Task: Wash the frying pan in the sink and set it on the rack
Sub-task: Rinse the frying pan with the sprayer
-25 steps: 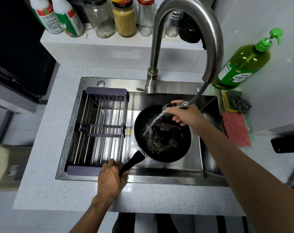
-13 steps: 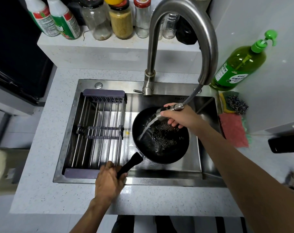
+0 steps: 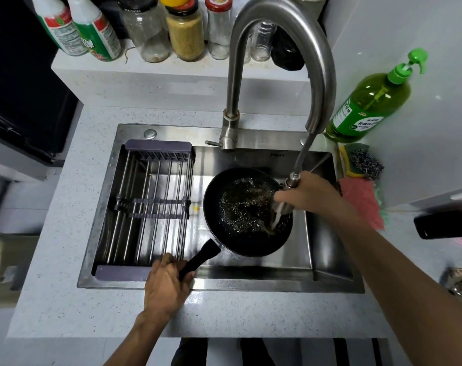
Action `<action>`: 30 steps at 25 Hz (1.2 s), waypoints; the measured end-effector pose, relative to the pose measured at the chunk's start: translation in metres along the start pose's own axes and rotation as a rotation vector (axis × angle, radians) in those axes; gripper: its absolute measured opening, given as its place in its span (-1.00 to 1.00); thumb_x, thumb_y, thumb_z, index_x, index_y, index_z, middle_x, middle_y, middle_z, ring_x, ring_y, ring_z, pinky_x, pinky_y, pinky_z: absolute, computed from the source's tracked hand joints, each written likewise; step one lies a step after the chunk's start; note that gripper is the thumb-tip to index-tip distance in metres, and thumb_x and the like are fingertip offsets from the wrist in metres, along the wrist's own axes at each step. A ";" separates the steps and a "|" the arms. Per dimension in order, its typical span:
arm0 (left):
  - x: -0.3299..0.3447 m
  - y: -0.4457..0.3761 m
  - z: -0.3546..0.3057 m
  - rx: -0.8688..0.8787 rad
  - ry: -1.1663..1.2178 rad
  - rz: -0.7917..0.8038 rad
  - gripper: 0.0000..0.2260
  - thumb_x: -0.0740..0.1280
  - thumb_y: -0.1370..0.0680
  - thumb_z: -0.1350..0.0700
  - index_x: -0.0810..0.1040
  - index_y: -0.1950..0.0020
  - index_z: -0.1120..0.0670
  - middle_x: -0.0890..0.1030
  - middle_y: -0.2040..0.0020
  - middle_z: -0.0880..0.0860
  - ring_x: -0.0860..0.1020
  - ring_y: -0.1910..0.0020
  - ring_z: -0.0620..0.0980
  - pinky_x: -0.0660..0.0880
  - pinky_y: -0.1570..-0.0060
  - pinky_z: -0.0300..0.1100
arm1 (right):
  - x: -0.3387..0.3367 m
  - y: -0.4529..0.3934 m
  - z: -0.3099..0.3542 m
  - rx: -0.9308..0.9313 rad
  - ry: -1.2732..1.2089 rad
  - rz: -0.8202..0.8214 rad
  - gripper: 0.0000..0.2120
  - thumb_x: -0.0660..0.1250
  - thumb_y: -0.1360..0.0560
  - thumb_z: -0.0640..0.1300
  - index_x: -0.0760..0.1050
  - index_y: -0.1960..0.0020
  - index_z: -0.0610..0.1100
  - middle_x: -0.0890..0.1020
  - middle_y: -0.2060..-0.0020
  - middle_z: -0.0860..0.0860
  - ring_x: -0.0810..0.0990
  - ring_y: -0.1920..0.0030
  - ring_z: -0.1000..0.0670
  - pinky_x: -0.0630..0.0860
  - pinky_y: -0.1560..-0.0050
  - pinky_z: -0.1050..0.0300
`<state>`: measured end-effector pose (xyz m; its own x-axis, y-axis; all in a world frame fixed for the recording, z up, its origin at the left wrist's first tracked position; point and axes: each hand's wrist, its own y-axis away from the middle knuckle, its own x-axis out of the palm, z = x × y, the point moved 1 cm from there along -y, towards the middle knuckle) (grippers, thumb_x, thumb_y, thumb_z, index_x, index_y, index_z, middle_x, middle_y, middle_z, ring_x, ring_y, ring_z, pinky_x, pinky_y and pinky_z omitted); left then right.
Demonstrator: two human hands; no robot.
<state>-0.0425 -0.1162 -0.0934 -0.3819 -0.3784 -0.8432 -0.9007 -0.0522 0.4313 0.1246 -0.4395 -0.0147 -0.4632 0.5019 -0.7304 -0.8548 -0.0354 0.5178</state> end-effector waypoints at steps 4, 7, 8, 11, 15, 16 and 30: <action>0.000 0.000 -0.001 -0.008 0.013 -0.012 -0.77 0.27 -0.56 -0.11 0.62 -0.09 -0.03 0.48 -0.08 0.01 0.39 -0.02 -0.03 0.48 0.00 -0.17 | 0.011 -0.004 0.020 -0.063 -0.282 0.126 -0.64 0.46 -0.31 0.16 0.66 0.23 -0.16 0.67 0.42 -0.02 0.60 0.43 0.11 0.48 0.41 0.22; 0.001 0.000 -0.001 -0.013 0.020 -0.020 -0.78 0.29 -0.56 -0.10 0.62 -0.08 -0.02 0.47 -0.07 0.01 0.34 0.00 -0.08 0.44 0.02 -0.22 | 0.012 -0.010 0.024 -0.036 -0.393 -0.033 -0.78 0.48 -0.40 0.11 0.64 0.31 -0.01 0.61 0.48 0.12 0.58 0.41 0.18 0.45 0.36 0.22; 0.001 -0.001 -0.001 -0.015 0.023 -0.024 -0.77 0.29 -0.56 -0.10 0.62 -0.07 -0.02 0.48 -0.08 0.02 0.34 -0.01 -0.08 0.44 0.02 -0.21 | 0.009 -0.011 0.023 -0.013 -0.360 -0.101 -0.77 0.48 -0.37 0.11 0.61 0.38 0.03 0.60 0.48 0.15 0.57 0.41 0.20 0.44 0.33 0.19; 0.002 -0.001 0.000 -0.021 0.014 -0.029 -0.77 0.29 -0.56 -0.12 0.62 -0.05 -0.02 0.48 -0.09 0.03 0.32 0.01 -0.08 0.44 0.03 -0.19 | -0.008 -0.012 0.012 0.070 -0.104 -0.196 -0.75 0.46 -0.29 0.15 0.62 0.35 -0.03 0.66 0.39 0.09 0.63 0.26 0.07 0.56 0.16 0.07; 0.005 -0.001 0.002 -0.028 0.008 -0.043 -0.78 0.29 -0.55 -0.13 0.61 -0.04 -0.03 0.50 -0.10 0.03 0.35 0.01 -0.06 0.46 0.02 -0.16 | -0.018 -0.002 -0.006 0.029 0.012 0.056 -0.68 0.40 -0.34 0.17 0.67 0.29 -0.09 0.69 0.43 0.03 0.69 0.35 0.02 0.61 0.17 0.07; 0.005 -0.001 0.002 -0.027 0.006 -0.041 -0.78 0.29 -0.55 -0.13 0.61 -0.03 -0.03 0.50 -0.10 0.03 0.36 0.00 -0.05 0.46 0.01 -0.16 | -0.014 0.001 -0.004 0.025 -0.037 0.116 -0.68 0.40 -0.34 0.16 0.67 0.29 -0.10 0.69 0.43 0.02 0.69 0.37 0.02 0.60 0.23 0.09; -0.001 0.001 -0.003 -0.004 0.077 -0.026 -0.85 0.33 -0.55 -0.06 0.60 -0.07 -0.08 0.48 -0.10 0.03 0.46 -0.11 0.04 0.41 0.06 -0.32 | -0.050 0.041 0.053 -0.132 -0.276 -0.602 -0.67 0.44 -0.37 0.27 0.52 0.35 0.05 0.55 0.51 0.20 0.51 0.45 0.22 0.39 0.29 0.21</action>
<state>-0.0421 -0.1188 -0.0913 -0.3410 -0.4472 -0.8268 -0.9092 -0.0667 0.4110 0.1249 -0.4202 0.0662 0.1651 0.6688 -0.7248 -0.9746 0.2235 -0.0158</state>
